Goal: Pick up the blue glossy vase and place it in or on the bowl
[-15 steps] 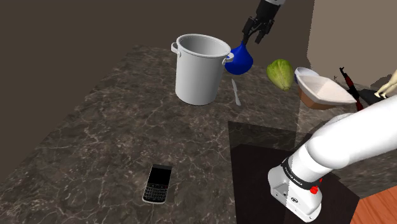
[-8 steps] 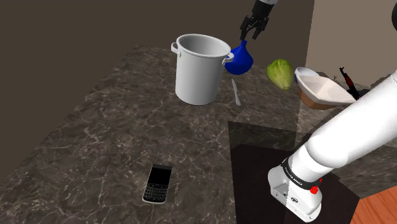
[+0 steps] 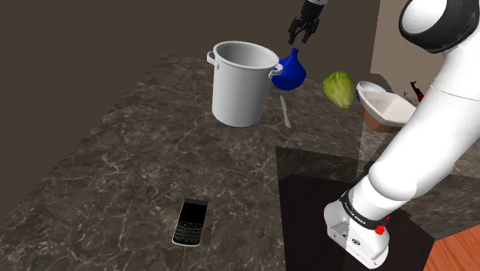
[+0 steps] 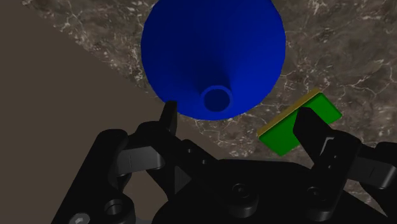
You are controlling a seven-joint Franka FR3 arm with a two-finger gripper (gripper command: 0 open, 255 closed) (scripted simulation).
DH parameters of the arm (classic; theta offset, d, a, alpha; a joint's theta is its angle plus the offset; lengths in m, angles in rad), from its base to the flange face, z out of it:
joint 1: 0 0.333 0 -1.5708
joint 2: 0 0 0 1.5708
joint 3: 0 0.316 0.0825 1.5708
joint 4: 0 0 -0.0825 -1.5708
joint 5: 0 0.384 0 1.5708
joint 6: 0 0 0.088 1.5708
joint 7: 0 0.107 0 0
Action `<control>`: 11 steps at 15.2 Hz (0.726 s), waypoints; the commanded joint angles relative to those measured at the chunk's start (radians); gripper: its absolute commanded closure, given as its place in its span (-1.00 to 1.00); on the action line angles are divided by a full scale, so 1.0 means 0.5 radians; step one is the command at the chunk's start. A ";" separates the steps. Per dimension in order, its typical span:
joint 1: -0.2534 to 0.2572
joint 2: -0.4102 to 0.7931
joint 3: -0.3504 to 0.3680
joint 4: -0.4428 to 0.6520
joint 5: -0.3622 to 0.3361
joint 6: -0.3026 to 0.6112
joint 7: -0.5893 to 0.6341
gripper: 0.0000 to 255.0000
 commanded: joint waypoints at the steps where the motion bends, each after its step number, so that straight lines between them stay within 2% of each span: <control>1: -0.033 0.119 -0.009 0.141 0.030 -0.027 -0.040 -1.00; 8: -0.025 0.138 -0.002 -0.036 0.037 0.168 -0.048 -1.00; 11: -0.025 0.138 -0.002 -0.036 0.037 0.168 -0.048 -1.00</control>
